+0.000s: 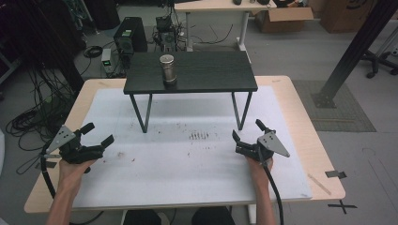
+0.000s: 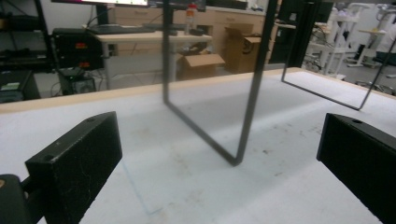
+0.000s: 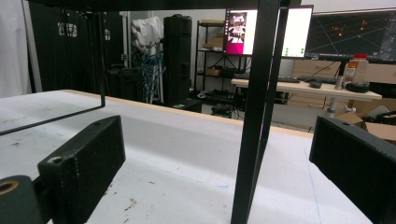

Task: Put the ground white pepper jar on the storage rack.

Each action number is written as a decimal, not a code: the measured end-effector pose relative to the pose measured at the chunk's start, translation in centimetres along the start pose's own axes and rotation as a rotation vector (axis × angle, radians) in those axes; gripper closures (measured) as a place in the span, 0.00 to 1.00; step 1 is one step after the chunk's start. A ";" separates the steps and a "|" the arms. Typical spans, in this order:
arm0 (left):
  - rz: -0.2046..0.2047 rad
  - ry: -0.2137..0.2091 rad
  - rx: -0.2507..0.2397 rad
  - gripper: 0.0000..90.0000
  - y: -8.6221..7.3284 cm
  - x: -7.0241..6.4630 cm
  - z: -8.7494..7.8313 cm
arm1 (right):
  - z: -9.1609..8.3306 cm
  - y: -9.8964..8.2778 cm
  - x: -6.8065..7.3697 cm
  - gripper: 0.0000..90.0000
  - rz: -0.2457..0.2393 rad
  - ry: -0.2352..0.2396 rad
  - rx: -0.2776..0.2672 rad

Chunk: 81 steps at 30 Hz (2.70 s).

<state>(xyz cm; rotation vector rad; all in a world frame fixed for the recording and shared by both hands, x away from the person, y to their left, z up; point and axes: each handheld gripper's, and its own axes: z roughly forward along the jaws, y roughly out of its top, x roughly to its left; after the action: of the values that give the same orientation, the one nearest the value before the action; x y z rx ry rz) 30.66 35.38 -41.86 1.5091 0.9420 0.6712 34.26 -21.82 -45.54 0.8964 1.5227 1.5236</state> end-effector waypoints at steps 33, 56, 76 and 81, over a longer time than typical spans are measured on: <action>0.097 0.106 -0.147 0.01 -4.0 -0.2 -2.5 | 0.0 0.0 0.0 0.03 0.003 -0.003 -0.002; 0.091 0.109 -0.149 0.00 -4.0 -0.2 -2.5 | 0.0 0.0 0.0 0.03 0.004 -0.002 -0.002; 0.093 0.110 -0.149 0.00 -4.0 -0.2 -2.6 | 0.0 0.0 0.0 0.03 0.000 -0.003 -0.002; 0.093 0.110 -0.150 0.00 -4.0 -0.2 -2.6 | 0.0 0.0 0.0 0.03 0.001 -0.002 -0.002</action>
<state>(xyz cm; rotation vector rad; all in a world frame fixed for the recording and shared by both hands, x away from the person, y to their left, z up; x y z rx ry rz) 27.67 36.57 -45.40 1.4005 0.8877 0.8807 34.22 -21.81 -45.55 0.8973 1.5189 1.5242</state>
